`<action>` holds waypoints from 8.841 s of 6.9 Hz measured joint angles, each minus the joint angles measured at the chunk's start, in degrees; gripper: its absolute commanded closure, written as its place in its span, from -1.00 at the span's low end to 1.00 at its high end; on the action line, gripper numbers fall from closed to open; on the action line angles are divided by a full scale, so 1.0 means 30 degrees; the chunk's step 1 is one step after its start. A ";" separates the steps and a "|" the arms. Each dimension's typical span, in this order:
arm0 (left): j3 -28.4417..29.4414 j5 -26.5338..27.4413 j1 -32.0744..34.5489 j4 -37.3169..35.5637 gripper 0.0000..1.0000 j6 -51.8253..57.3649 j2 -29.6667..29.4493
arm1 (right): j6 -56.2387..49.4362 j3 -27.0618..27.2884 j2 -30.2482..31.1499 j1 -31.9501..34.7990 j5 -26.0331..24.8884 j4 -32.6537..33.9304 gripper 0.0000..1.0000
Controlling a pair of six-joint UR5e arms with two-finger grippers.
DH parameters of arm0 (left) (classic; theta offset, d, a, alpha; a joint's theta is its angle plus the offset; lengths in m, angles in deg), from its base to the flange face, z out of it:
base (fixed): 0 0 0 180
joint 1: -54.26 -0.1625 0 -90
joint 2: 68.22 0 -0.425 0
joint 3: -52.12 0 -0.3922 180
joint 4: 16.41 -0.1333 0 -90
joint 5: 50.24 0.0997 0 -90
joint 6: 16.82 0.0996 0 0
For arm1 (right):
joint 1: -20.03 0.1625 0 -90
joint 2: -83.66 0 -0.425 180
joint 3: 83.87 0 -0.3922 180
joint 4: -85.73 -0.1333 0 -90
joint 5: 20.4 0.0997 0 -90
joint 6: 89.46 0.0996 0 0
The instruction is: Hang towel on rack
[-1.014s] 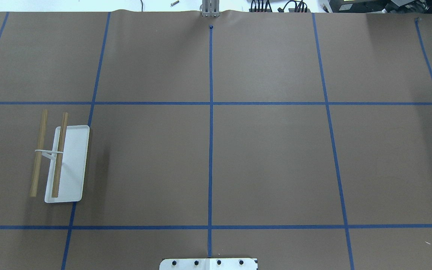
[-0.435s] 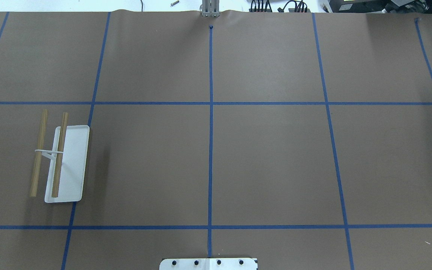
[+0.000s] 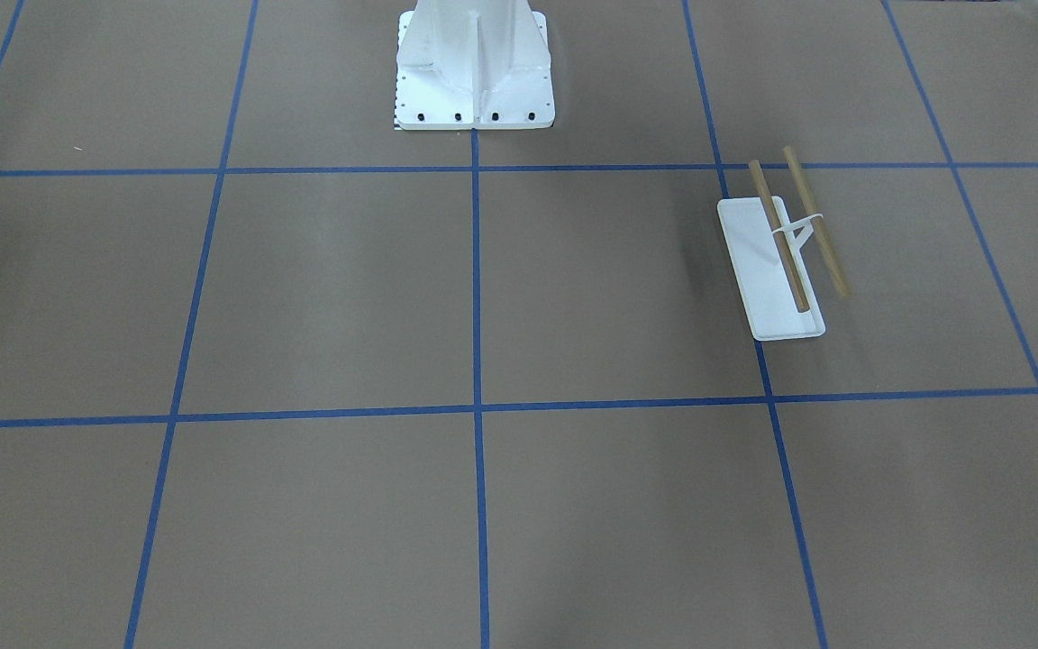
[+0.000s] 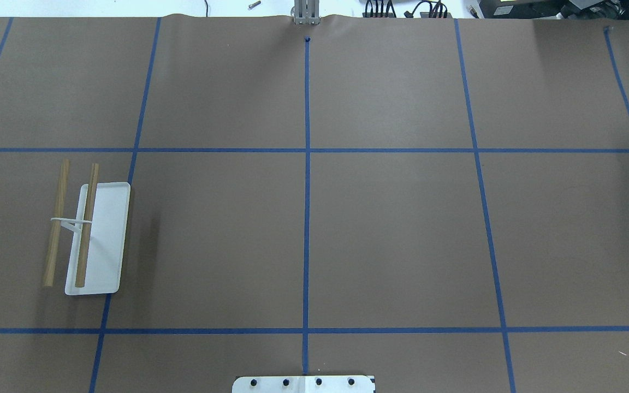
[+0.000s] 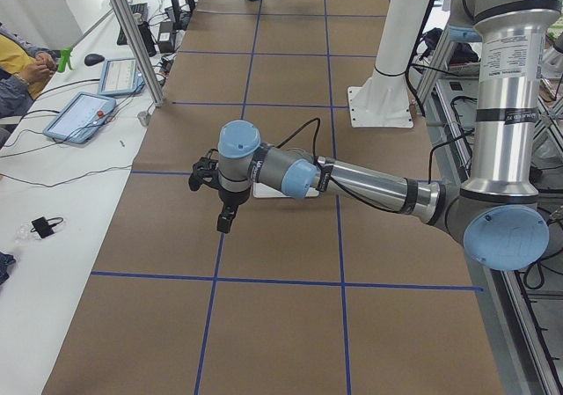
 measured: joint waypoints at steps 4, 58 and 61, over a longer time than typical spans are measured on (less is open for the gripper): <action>-0.0027 0.0000 0.0000 0.0137 -0.96 -0.0045 0.0005 | -0.0165 -0.1896 -0.0401 -0.0235 -0.0127 -0.1597 1.00; 0.0231 0.7893 -1.3183 2.3704 1.00 -2.3212 -0.2060 | 5.0823 1.9678 -0.8782 -1.0947 0.8754 0.7573 -1.00; 0.1567 0.9859 -1.3018 3.0465 1.00 -2.3241 0.1826 | 5.0733 1.9713 -0.7359 -1.0579 0.8729 0.5641 -1.00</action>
